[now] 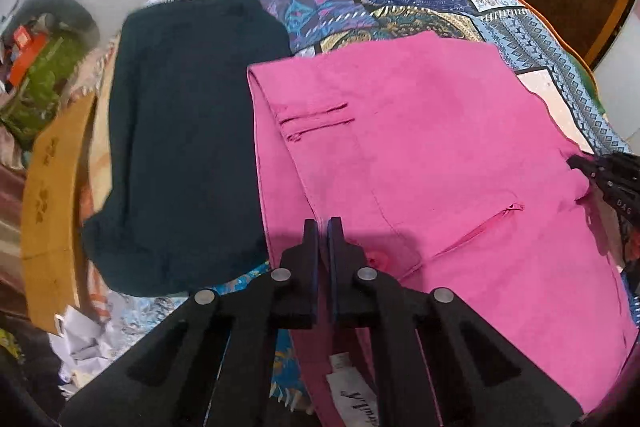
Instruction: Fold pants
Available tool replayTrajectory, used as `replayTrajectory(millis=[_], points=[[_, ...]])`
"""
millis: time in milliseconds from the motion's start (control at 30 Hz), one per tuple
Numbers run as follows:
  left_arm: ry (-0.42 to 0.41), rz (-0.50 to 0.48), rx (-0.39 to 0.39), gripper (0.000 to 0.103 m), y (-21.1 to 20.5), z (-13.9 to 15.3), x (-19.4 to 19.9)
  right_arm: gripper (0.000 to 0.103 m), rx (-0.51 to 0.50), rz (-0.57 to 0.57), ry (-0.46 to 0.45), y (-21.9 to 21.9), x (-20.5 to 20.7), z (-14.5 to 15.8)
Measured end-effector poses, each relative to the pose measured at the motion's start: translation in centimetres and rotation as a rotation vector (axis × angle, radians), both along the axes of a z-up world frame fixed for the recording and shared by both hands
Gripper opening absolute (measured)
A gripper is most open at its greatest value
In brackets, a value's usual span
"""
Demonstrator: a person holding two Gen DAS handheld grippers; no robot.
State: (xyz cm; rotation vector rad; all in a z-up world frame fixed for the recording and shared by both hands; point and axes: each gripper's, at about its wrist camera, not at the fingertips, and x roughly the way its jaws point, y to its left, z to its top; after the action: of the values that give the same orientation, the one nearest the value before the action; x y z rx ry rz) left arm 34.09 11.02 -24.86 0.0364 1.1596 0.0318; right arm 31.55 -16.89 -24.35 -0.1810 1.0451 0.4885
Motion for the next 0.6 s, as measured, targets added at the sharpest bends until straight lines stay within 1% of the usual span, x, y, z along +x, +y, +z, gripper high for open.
replayTrajectory(millis=[33,100,233,267,300,333,367,400,433,467,500,600], points=[[0.000,0.000,-0.018,0.007,0.3,0.1,0.0,0.008,0.002,-0.003,0.007,-0.1,0.1,0.0],[0.000,-0.009,-0.029,0.008,0.4,0.4,-0.1,0.009,0.008,-0.003,0.018,-0.1,0.2,0.0],[-0.009,-0.039,0.006,0.009,0.0,1.1,-0.8,0.012,0.022,-0.009,0.037,-0.3,0.3,0.4],[-0.018,-0.048,0.020,0.010,-0.1,1.5,-0.9,0.014,0.017,-0.013,0.036,-0.4,0.3,0.8],[-0.024,-0.051,0.021,0.012,-0.1,1.8,-1.1,0.017,0.018,-0.018,0.034,-0.6,0.4,1.1],[-0.033,-0.052,0.014,0.017,0.0,2.3,-1.2,0.019,0.024,-0.027,0.026,-0.8,0.4,1.7],[-0.042,-0.047,-0.001,0.020,0.3,2.8,-1.3,0.024,0.031,-0.036,0.018,-0.9,0.4,2.1],[-0.049,-0.035,-0.024,0.027,0.7,3.4,-1.2,0.031,0.042,-0.045,0.008,-1.2,0.5,2.7],[-0.054,-0.026,-0.039,0.032,1.0,3.8,-1.1,0.034,0.056,-0.053,-0.007,-1.4,0.5,3.4],[-0.067,-0.015,-0.057,0.033,1.4,4.3,-0.9,0.039,0.074,-0.060,-0.032,-1.7,0.6,4.3],[-0.078,-0.009,-0.062,0.035,1.5,4.7,-0.6,0.041,0.084,-0.063,-0.050,-1.7,0.7,4.9],[-0.110,0.012,-0.044,0.040,2.2,5.8,0.7,0.042,0.125,-0.068,-0.095,-1.9,1.6,7.0]])
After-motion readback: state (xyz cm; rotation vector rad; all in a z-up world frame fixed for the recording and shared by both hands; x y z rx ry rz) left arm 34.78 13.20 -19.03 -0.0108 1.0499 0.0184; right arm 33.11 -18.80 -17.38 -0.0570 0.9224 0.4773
